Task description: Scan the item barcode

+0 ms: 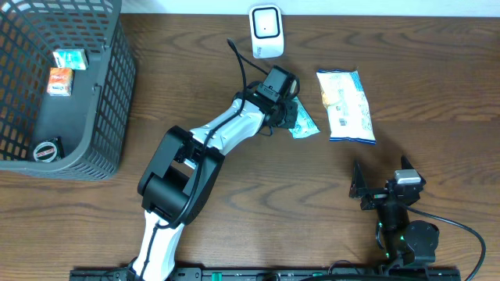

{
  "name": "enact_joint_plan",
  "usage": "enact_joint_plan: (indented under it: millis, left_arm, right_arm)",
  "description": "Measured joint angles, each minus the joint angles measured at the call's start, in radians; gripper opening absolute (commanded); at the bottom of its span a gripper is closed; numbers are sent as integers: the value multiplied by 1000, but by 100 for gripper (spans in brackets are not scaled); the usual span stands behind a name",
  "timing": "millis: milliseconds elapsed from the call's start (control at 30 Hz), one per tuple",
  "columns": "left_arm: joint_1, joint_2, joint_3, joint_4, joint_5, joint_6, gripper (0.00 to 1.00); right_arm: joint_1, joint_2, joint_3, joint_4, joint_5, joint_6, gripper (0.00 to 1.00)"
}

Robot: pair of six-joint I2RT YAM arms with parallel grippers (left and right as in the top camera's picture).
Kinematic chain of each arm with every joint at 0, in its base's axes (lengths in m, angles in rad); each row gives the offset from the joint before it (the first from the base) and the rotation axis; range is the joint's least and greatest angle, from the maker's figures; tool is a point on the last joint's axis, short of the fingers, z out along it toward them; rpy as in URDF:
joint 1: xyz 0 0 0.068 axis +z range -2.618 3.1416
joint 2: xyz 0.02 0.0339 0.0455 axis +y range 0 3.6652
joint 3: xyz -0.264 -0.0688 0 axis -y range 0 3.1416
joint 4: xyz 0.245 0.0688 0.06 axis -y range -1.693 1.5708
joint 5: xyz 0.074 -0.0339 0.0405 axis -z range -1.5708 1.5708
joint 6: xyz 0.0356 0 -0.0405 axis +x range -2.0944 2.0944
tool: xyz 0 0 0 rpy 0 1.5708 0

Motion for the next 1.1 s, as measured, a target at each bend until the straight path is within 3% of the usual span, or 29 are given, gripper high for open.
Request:
enact_joint_plan:
  millis: [267,600,1100]
  left_arm:
    - [-3,0,0,-59,89,-57,19]
    - [-6,41,3,13,46,-64,19]
    - [-6,64,11,92,71,117,19]
  right_arm:
    - [0,0,0,0,0,0,99]
    - [0,0,0,0,0,0,99]
    - [0,0,0,0,0,0,99]
